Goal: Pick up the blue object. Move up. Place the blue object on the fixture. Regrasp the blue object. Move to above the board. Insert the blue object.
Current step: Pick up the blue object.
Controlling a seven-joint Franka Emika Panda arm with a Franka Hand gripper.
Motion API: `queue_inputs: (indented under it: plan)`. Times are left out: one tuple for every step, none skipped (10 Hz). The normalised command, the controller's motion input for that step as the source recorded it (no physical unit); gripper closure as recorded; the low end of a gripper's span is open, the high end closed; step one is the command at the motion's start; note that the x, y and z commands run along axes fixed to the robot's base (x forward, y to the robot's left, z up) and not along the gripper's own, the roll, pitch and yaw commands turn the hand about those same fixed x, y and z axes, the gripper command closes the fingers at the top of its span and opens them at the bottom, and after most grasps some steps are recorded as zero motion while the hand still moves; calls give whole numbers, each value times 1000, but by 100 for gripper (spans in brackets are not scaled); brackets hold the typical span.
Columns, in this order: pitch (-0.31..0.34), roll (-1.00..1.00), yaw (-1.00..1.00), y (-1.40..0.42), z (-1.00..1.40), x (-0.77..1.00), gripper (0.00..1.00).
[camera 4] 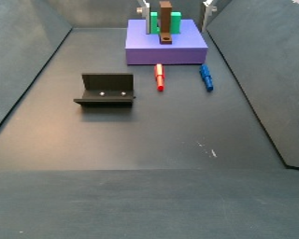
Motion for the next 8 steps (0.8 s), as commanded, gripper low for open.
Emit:
queue_inputs:
  plan:
    - [0,0,0,-37,0,26,0]
    - [-23,-30,0,-74,-89,14,0]
    - [-203,104,0,-1000,-700,-426,0]
    - [-199,74,0,-986,-709,-549,0]
    - [-187,67,0,-997,-720,-537,0]
    - [-187,20,0,-980,-689,-346,0]
    - [-226,67,31,-1000,-591,-249,0]
    - [-133,183,83,-797,-511,0,0]
